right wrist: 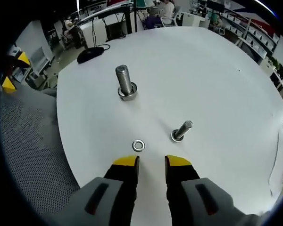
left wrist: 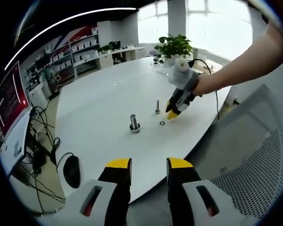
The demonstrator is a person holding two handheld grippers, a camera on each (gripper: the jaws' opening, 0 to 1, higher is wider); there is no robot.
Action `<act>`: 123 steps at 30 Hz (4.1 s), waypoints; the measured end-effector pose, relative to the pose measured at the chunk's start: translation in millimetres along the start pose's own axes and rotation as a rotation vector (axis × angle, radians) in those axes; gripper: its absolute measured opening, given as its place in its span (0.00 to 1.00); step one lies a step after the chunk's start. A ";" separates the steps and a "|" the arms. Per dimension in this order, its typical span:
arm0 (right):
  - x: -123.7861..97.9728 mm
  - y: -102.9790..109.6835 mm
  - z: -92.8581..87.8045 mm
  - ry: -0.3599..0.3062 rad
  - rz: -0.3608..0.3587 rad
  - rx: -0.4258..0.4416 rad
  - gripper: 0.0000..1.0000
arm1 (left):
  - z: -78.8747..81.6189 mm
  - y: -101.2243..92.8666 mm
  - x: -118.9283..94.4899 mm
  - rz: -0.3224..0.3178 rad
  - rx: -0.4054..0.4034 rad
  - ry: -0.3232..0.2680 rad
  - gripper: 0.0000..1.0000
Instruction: Place the washer onto the threaded stud by aligning its center hole with the stud, sliding it down to the base, and recovering from edge contact or off-axis alignment until the washer reaches the visible bottom stop.
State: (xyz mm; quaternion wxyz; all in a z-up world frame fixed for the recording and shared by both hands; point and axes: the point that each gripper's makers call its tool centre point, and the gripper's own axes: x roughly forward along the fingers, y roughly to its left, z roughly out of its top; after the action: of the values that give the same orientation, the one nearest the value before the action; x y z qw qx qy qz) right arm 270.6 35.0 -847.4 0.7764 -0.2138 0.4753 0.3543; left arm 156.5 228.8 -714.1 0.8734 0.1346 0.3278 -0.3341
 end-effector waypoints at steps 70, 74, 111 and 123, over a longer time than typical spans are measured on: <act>31.1 21.7 9.3 0.288 0.033 -0.291 0.15 | -5.5 -18.4 4.1 -0.092 0.007 0.029 0.26; 31.7 23.2 9.0 0.349 -0.008 -0.346 0.15 | -3.9 -16.0 3.7 -0.085 -0.006 0.021 0.26; 10.1 1.0 20.0 0.149 -0.048 -0.007 0.14 | -2.5 -13.5 3.5 -0.073 -0.009 0.014 0.26; -17.8 -23.5 27.7 0.078 -0.091 0.031 0.14 | -1.2 -14.2 3.1 -0.075 -0.009 0.007 0.26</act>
State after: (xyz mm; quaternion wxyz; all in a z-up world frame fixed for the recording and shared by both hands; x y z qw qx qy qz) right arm 299.3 31.9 -819.0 0.7760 -0.2366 0.5003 0.3025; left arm 148.2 217.3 -717.3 0.8597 0.1191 0.3370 -0.3648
